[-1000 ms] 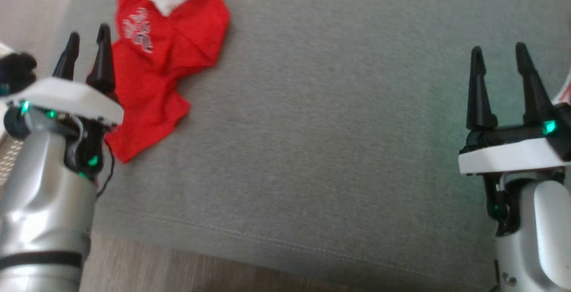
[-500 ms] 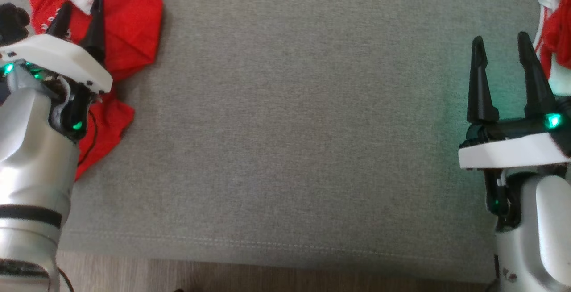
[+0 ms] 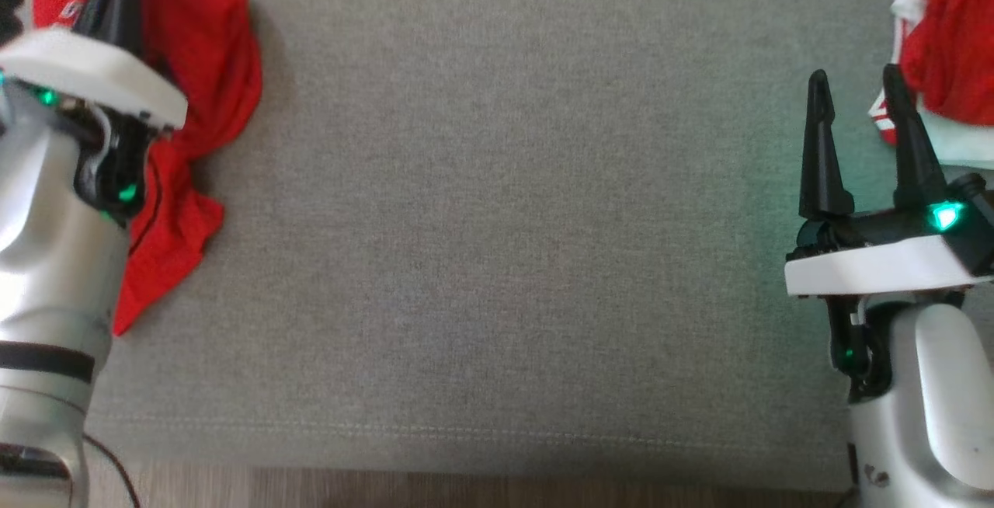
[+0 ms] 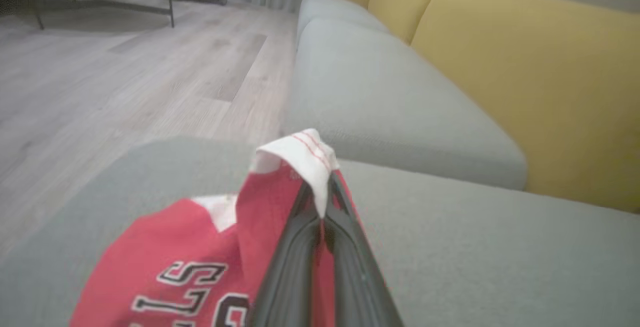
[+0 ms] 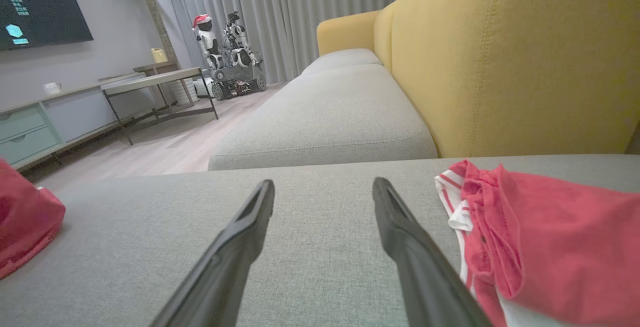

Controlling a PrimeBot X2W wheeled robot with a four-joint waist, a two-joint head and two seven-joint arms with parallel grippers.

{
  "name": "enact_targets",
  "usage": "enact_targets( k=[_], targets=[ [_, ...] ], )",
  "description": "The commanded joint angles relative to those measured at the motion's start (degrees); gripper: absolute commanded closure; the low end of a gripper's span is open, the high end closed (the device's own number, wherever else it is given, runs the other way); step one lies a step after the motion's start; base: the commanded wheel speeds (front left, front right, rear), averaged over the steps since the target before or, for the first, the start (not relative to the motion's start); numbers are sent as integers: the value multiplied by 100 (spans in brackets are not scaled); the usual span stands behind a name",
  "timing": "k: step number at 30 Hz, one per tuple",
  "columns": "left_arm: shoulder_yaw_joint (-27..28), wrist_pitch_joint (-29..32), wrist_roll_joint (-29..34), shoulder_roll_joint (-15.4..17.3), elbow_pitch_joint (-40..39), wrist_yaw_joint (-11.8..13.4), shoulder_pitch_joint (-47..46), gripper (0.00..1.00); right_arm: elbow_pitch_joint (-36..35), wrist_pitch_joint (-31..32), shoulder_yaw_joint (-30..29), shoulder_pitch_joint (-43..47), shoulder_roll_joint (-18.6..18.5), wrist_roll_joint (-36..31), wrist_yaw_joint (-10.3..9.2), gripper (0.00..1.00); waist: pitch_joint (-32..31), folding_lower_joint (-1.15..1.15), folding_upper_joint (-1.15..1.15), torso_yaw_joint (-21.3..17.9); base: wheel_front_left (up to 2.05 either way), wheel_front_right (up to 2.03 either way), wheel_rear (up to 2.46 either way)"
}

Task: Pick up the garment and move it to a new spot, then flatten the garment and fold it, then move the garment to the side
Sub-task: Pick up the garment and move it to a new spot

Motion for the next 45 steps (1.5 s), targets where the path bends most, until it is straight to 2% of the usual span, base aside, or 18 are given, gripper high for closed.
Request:
enact_targets(
  k=[1,4,8,14,17,23,30,32,36,39,45],
  targets=[
    [241,-65,87,354,-453,-34,-148,100,-115,-82,146,-88,-3,77,37,0,-218,0,0,12,0,0,0],
    [331,-68,288,336,-1084,-34,28,100,33,-168,174,-92,-3,192,37,0,-448,0,0,6,0,0,0],
    [159,-69,451,252,-1681,-34,164,100,199,-263,288,-129,-3,326,37,0,-670,0,0,-103,0,0,0],
    [-52,173,469,70,-2186,24,68,100,324,-386,404,-206,-3,504,37,0,-794,0,0,-397,0,0,0],
    [-185,380,514,-98,-2389,147,-68,100,381,-460,478,-252,-3,607,37,0,-795,0,0,-640,0,0,0],
    [-397,582,557,-609,-2296,367,-435,100,484,-597,699,-354,-3,858,37,0,-726,0,0,-1249,0,0,0],
    [-435,457,530,-1203,-1550,546,-979,100,560,-694,995,-486,-3,1112,37,0,-572,0,0,-1876,0,0,0],
    [-511,457,558,-1301,-1230,534,-1082,0,592,-707,1073,-502,-3,1166,37,0,-540,0,0,-1989,0,0,0],
    [-608,314,596,-1408,-762,424,-1232,0,650,-721,1131,-506,-3,1239,37,0,-493,0,0,-2072,0,0,0],
    [-562,175,602,-1363,-562,366,-1309,0,629,-724,1081,-489,-3,1258,37,0,-494,0,0,-1979,0,0,0],
    [-216,-24,578,-781,-487,244,-1225,0,666,-726,915,-433,-3,1113,37,0,-696,0,0,-1353,0,0,0]
  ],
)
